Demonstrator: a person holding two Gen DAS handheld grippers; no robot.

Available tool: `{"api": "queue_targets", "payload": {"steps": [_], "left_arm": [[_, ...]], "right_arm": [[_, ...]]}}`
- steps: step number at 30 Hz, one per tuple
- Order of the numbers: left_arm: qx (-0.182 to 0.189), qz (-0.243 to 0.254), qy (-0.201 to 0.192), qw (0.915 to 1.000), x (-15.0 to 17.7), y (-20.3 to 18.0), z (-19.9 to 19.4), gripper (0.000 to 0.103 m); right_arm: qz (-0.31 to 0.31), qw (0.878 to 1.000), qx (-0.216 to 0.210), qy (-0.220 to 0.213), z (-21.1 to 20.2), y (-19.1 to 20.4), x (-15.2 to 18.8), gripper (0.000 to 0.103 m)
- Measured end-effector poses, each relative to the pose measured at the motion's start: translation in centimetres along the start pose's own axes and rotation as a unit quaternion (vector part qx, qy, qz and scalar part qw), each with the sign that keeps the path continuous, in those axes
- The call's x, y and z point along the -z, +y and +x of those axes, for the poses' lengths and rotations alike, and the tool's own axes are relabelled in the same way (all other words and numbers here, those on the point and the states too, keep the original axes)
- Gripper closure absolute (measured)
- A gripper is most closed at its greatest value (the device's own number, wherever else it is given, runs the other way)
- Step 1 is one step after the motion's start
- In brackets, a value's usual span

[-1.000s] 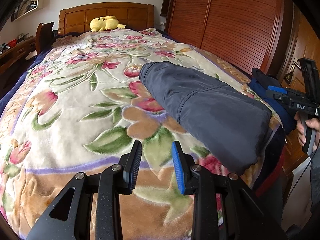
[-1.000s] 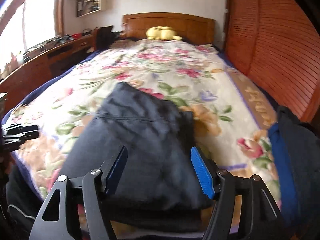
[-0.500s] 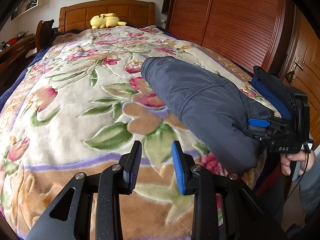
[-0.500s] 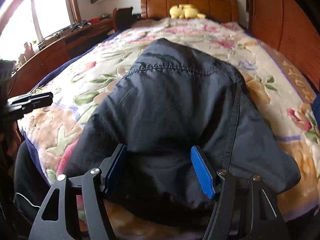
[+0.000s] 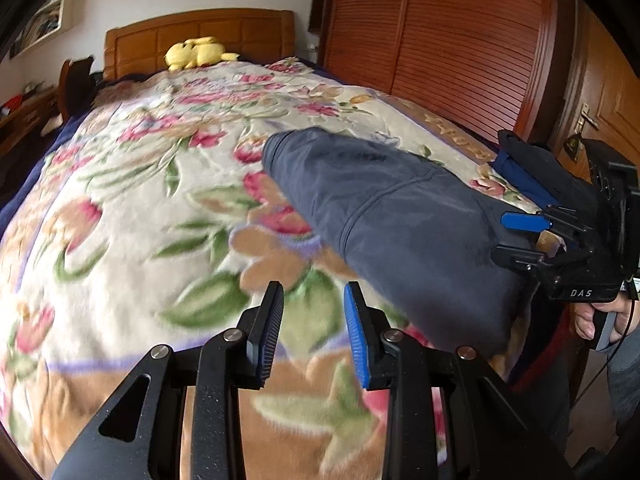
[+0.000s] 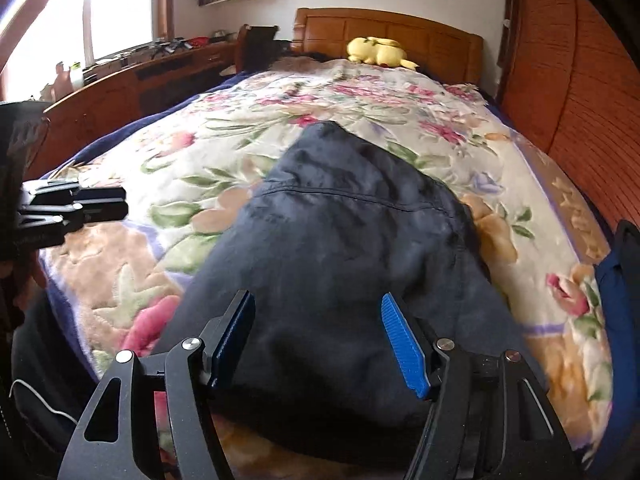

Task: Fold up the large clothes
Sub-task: 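Grasp the jacket bundle's side with the left gripper while the right gripper holds it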

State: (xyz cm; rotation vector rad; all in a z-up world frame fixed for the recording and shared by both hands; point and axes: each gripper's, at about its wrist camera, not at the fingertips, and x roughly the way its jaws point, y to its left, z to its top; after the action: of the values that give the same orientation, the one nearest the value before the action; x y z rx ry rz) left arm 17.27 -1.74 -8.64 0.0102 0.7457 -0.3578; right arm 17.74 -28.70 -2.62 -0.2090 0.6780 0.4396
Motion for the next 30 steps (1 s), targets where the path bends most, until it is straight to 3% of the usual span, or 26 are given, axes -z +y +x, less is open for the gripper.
{"api": "queue_targets", "payload": {"steps": [9, 21, 30], "left_arm": [[0.001, 0.038, 0.001, 0.9993, -6.3, -0.5, 6.0, 0.071], [-0.034, 0.053, 0.047, 0.9969, -11.3, 1.0, 17.0, 0.071], [-0.074, 0.065, 0.064, 0.9931, -12.5, 2.1, 21.4, 0.071]], "right_arm": [[0.069, 0.996, 0.046, 0.018, 0.9, -6.2, 1.8, 0.035], [0.105, 0.994, -0.016, 0.006, 2.0, -8.1, 4.9, 0.037], [0.112, 0.993, -0.031, -0.006, 2.2, -8.7, 5.9, 0.037]]}}
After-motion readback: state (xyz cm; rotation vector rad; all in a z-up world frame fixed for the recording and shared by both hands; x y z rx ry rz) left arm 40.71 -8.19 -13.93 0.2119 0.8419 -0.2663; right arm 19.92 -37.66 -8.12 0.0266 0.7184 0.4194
